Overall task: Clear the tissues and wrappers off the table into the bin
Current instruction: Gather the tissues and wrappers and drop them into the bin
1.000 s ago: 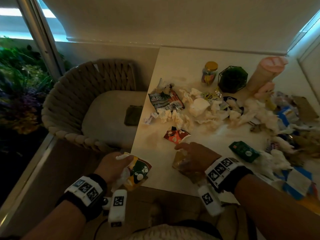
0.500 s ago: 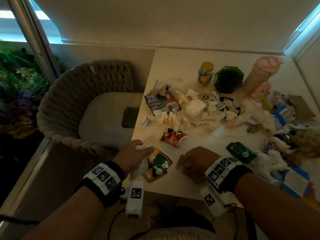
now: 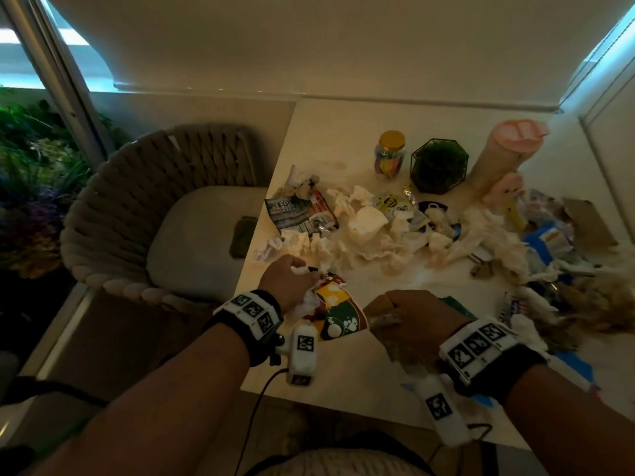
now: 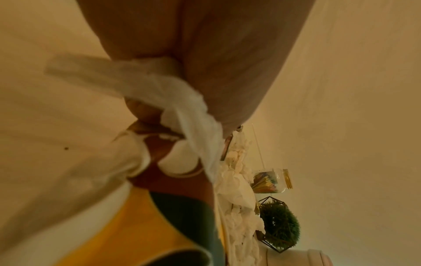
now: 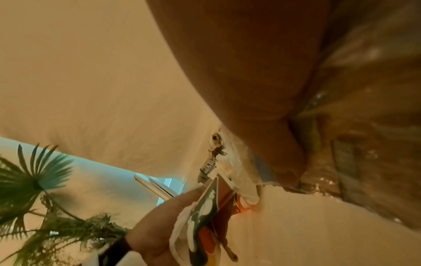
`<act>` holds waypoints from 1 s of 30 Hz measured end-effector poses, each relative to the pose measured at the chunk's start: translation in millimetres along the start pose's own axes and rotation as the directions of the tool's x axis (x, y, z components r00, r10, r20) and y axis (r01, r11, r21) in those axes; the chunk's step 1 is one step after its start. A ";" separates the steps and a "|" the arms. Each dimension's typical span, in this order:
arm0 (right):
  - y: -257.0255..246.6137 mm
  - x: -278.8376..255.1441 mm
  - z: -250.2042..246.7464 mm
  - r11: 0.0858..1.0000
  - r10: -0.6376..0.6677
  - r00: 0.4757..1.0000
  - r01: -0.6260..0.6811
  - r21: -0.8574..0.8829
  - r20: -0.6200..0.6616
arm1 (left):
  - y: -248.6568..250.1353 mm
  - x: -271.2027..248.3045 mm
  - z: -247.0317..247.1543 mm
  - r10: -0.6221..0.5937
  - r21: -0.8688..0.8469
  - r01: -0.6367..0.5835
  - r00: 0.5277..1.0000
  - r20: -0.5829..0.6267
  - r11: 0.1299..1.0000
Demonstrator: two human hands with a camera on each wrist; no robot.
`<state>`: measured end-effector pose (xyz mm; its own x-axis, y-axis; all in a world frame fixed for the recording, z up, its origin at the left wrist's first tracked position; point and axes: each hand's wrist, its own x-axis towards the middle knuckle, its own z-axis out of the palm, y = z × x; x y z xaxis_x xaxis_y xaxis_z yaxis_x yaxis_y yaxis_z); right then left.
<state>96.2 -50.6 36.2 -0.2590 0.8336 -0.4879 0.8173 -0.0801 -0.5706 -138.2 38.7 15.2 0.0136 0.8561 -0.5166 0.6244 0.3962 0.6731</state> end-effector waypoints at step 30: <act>16.1 2.9 -28.9 0.994 0.020 0.993 -0.007 0.107 -0.117 | -9.7 -3.0 -4.5 -0.141 0.083 0.133 0.986 0.088 0.988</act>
<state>123.5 -33.7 44.6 -0.1808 0.8902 -0.4182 0.7590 -0.1441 -0.6349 -147.8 33.8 12.6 -0.0053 0.7592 -0.6508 0.6833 0.4779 0.5520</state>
